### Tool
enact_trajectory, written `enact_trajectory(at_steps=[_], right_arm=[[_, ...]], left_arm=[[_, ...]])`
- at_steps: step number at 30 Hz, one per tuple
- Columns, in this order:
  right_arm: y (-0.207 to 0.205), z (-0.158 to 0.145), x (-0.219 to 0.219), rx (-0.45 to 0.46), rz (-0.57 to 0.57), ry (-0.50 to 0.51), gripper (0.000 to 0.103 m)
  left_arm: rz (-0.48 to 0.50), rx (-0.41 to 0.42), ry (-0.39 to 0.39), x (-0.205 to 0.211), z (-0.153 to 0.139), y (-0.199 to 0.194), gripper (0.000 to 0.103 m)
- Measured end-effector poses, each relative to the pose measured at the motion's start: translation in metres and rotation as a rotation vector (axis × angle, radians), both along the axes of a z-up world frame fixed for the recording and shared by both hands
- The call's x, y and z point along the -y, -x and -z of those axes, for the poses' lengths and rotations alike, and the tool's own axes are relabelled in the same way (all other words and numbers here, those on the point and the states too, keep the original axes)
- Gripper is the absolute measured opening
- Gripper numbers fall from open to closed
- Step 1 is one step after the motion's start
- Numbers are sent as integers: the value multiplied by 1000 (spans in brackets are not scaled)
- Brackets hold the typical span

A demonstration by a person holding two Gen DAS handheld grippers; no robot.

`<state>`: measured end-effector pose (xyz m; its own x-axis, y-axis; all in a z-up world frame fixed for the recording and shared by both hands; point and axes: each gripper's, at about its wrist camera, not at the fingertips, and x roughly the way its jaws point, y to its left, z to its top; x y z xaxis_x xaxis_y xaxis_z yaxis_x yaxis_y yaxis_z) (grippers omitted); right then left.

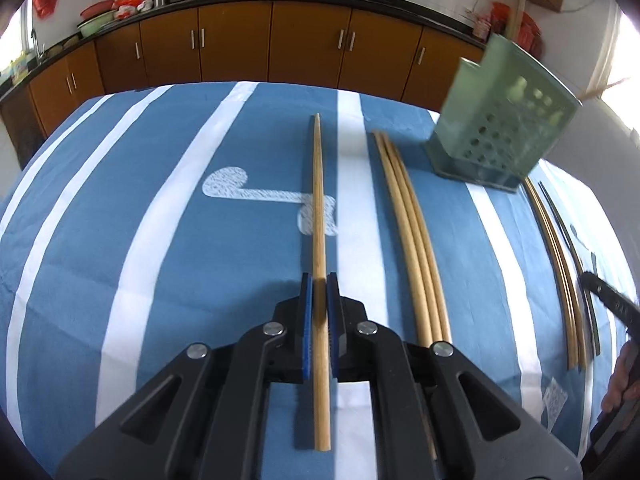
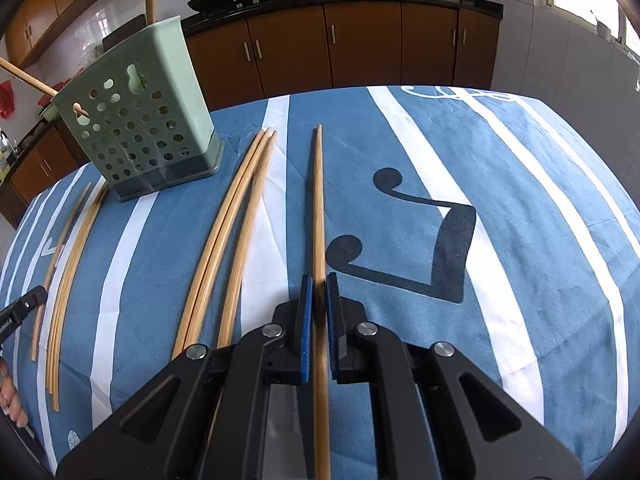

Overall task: Organize utensils
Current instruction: 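Close the left gripper on a chopstick while the right gripper grasps another, then raise both chopsticks upright and carry them above the green holder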

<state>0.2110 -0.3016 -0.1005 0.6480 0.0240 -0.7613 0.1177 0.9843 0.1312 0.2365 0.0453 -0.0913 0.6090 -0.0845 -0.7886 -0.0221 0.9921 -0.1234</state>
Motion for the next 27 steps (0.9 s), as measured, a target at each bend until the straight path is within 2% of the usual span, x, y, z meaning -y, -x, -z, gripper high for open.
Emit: enact_trajectory(at_steps=[5, 14, 27], right_arm=[[5, 1, 0, 22, -8, 7, 8], [5, 2, -1, 23, -7, 2, 8], [35, 2, -3, 15, -28, 5, 8]], left_arm=[[17, 32, -34, 5, 2, 4, 10], [14, 31, -21, 3, 2, 6, 11], [31, 27, -41, 4, 3, 31, 10]])
